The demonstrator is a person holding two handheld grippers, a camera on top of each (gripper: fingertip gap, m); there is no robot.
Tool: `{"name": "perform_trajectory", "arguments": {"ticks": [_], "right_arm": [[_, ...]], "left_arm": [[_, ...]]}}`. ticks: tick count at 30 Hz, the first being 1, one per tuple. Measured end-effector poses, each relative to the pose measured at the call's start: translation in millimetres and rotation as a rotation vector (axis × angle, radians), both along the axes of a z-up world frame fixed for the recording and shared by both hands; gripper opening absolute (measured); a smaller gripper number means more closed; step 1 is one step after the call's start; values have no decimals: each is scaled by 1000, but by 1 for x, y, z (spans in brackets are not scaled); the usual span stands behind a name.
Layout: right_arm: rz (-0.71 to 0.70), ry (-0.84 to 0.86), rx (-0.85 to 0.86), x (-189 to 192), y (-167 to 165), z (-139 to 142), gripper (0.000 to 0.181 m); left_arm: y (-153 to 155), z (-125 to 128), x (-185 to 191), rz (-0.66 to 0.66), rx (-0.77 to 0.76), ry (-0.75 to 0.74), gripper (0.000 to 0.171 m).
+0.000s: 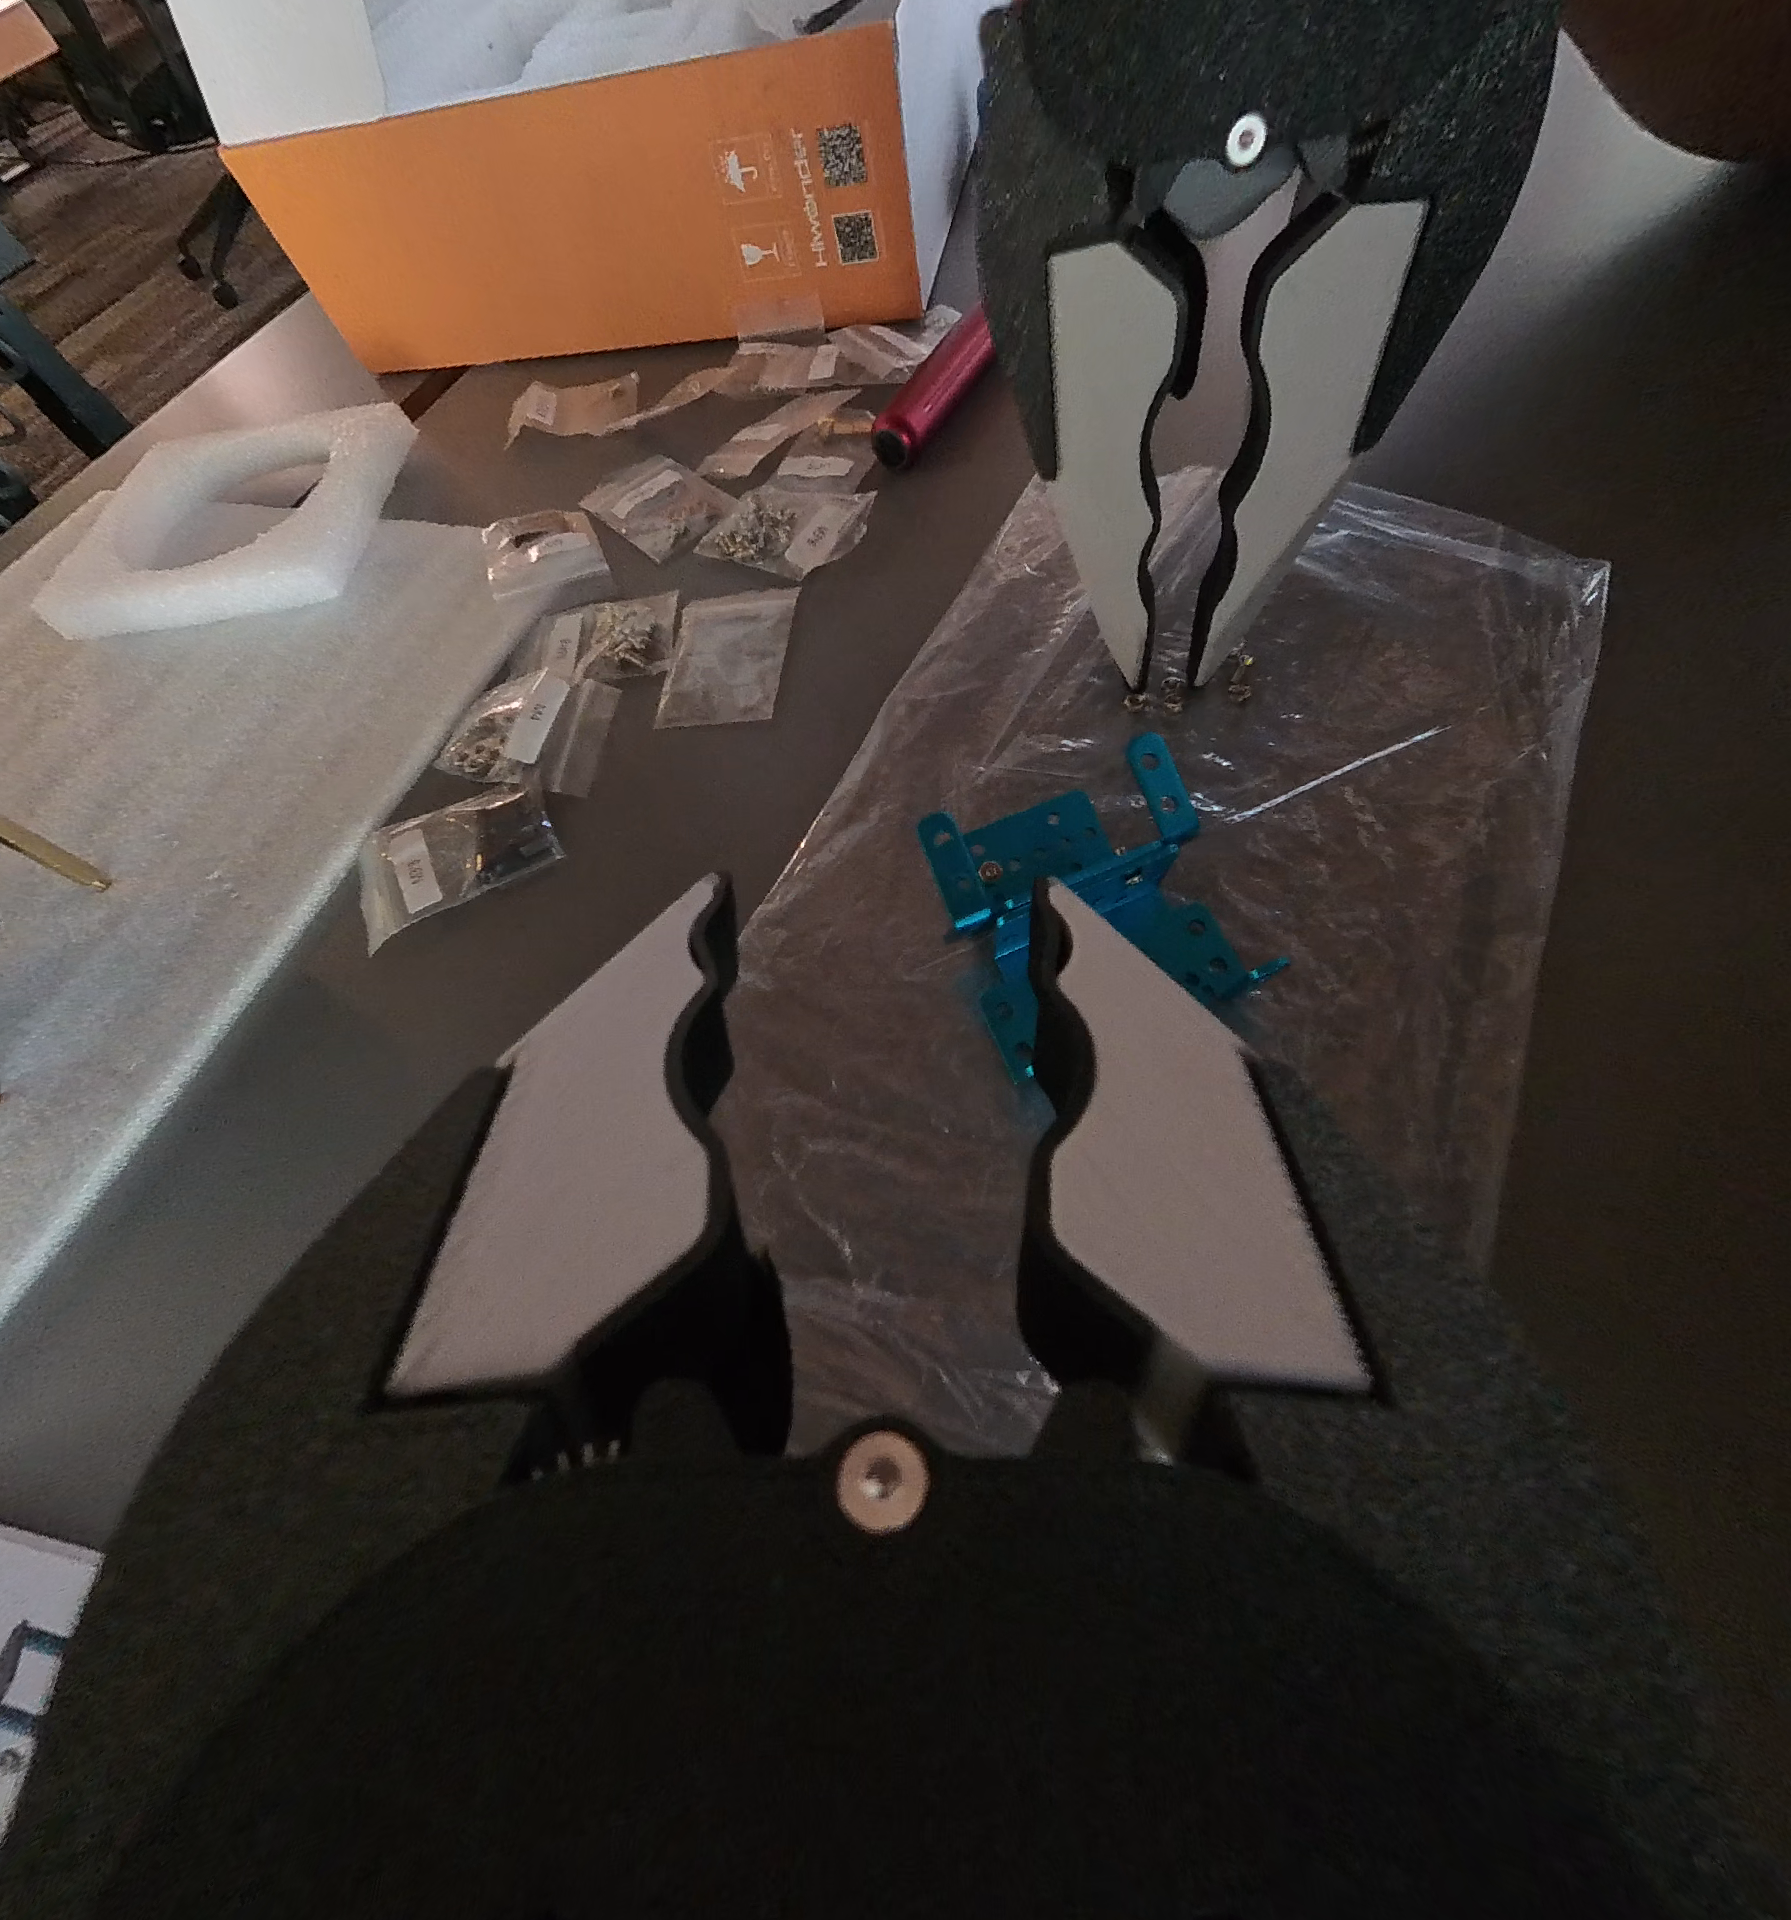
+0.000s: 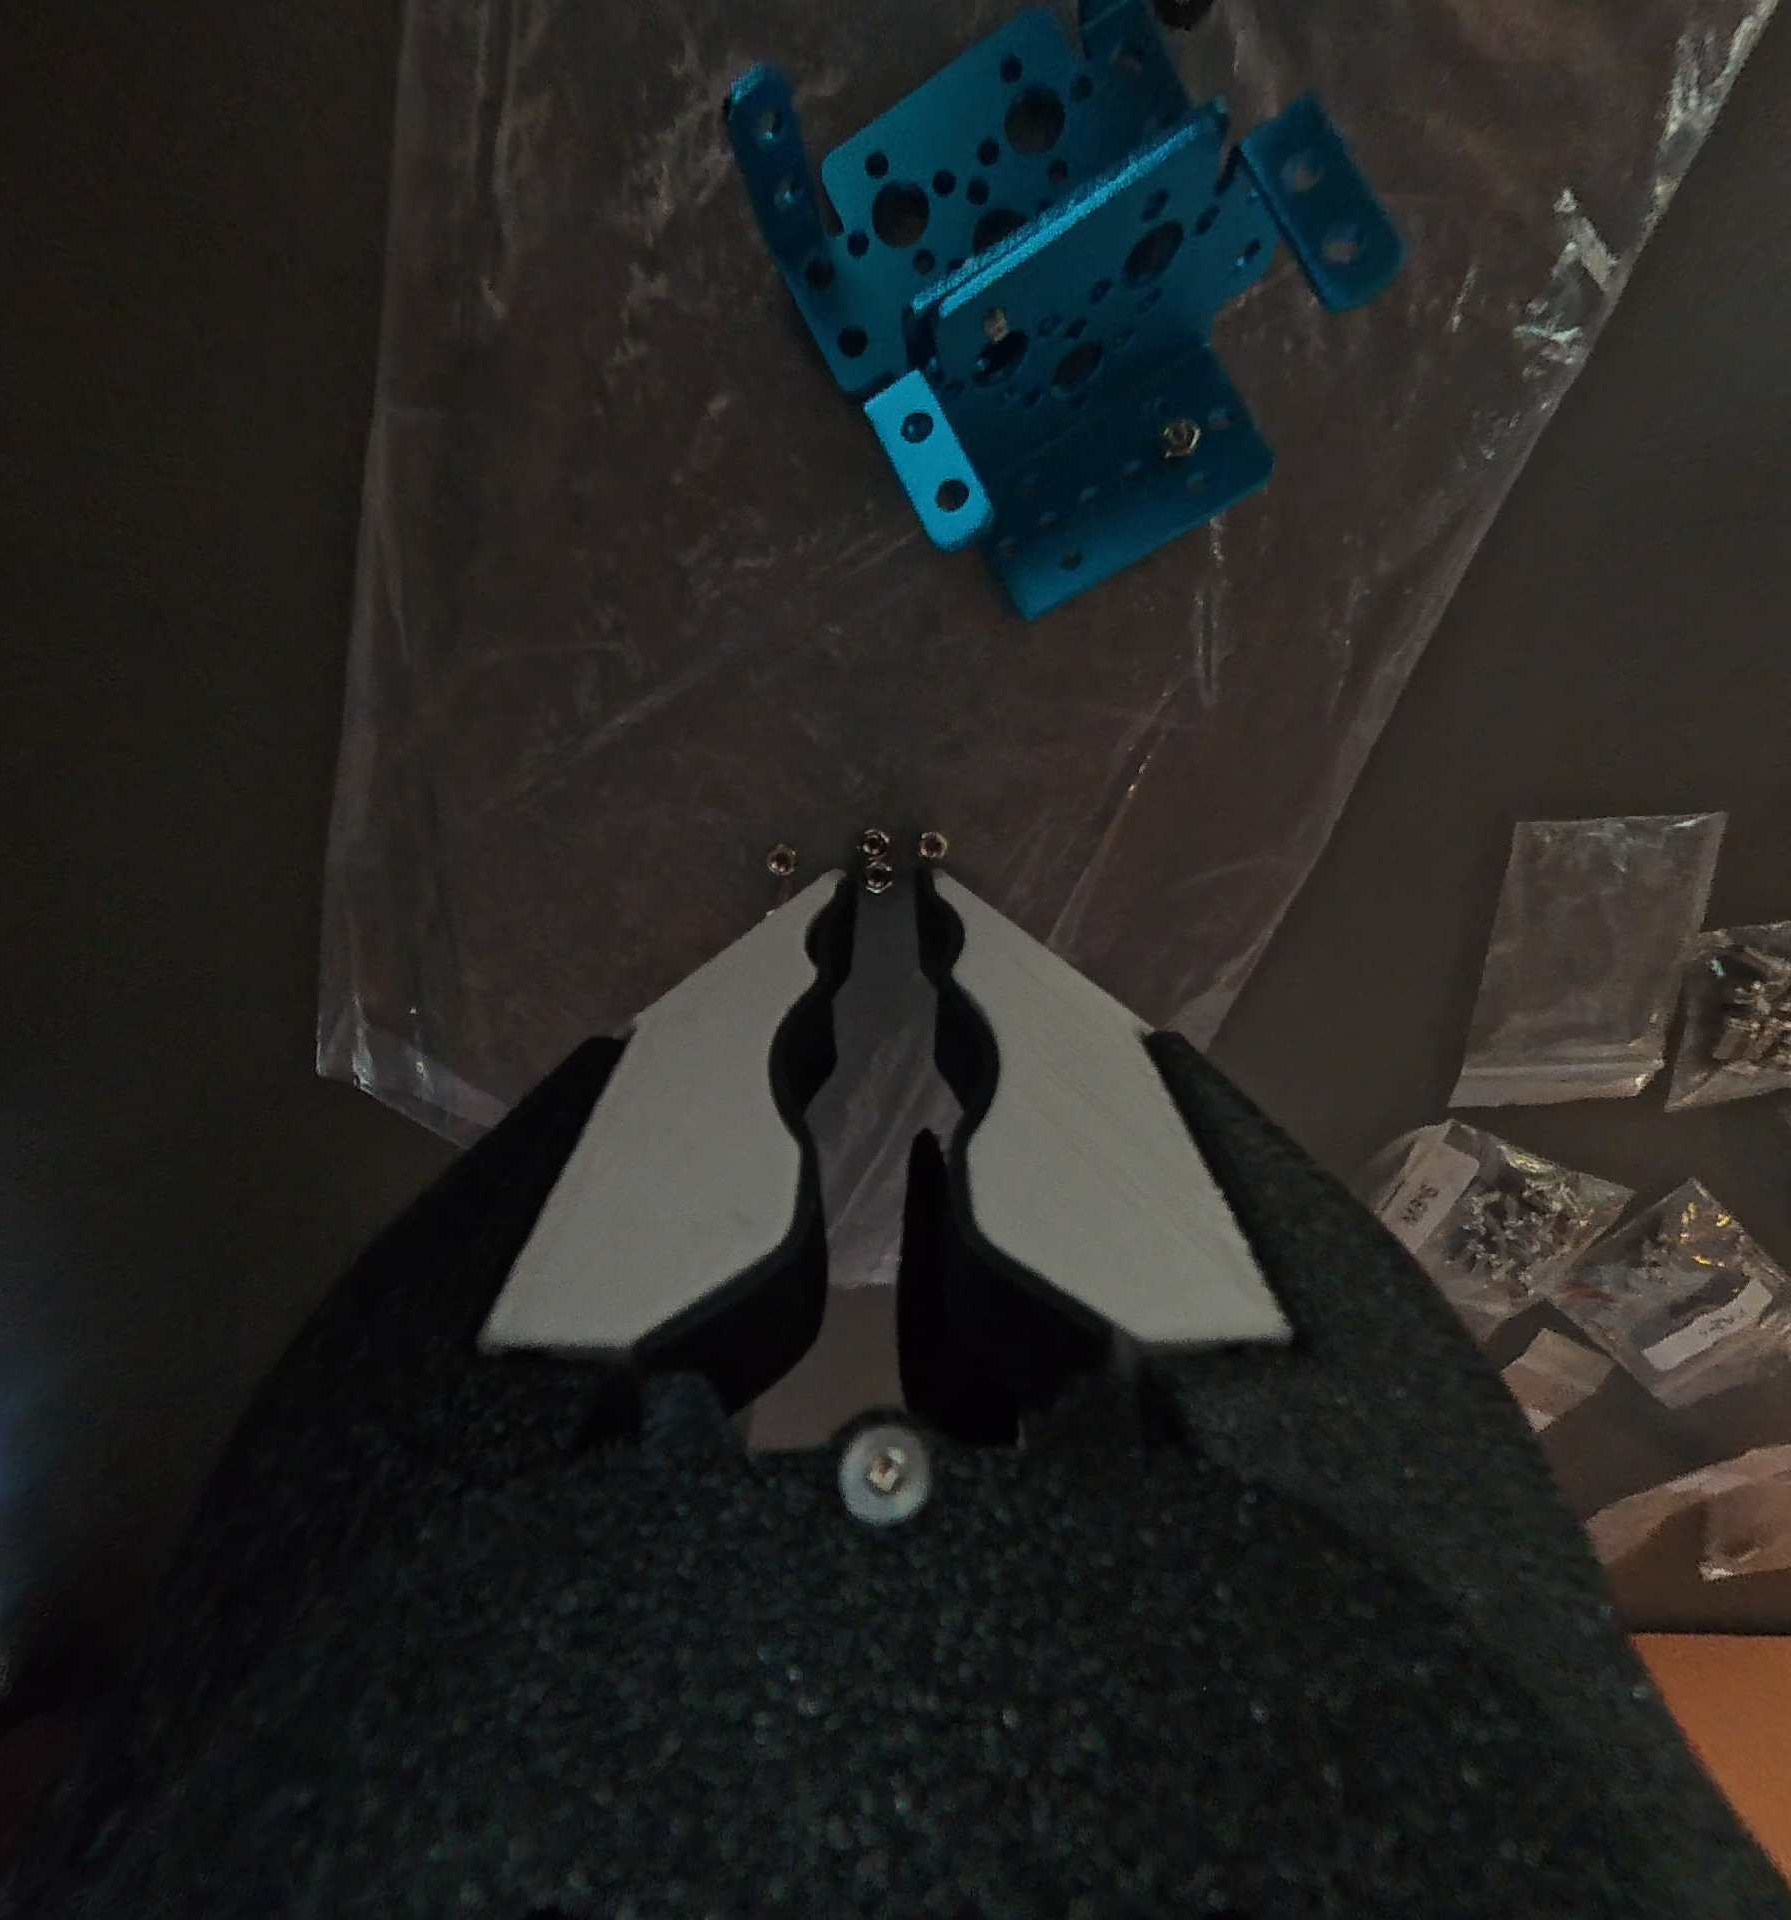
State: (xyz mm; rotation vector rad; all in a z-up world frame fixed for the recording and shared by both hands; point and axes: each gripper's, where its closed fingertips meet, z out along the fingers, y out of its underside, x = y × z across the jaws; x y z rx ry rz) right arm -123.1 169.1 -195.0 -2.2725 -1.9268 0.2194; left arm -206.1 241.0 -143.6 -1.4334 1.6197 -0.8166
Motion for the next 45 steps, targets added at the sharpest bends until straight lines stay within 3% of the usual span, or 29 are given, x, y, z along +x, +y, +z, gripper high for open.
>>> {"name": "perform_trajectory", "arguments": {"ticks": [10,18,25,30,45], "right_arm": [[44,-14,-19,1,0,0,2],[46,90,-18,7,5,5,2],[5,196,79,2,29,10,2],[-11,120,193,10,50,2,2],[-28,123,105,14,44,4,8]], "left_arm": [[1,2,-1,4,6,-3,56],[0,-5,-1,-1,1,17,56],[-5,-7,0,-18,8,29,57],[-6,-9,0,-22,15,35,57],[-5,-9,-1,-21,13,39,57]]}}
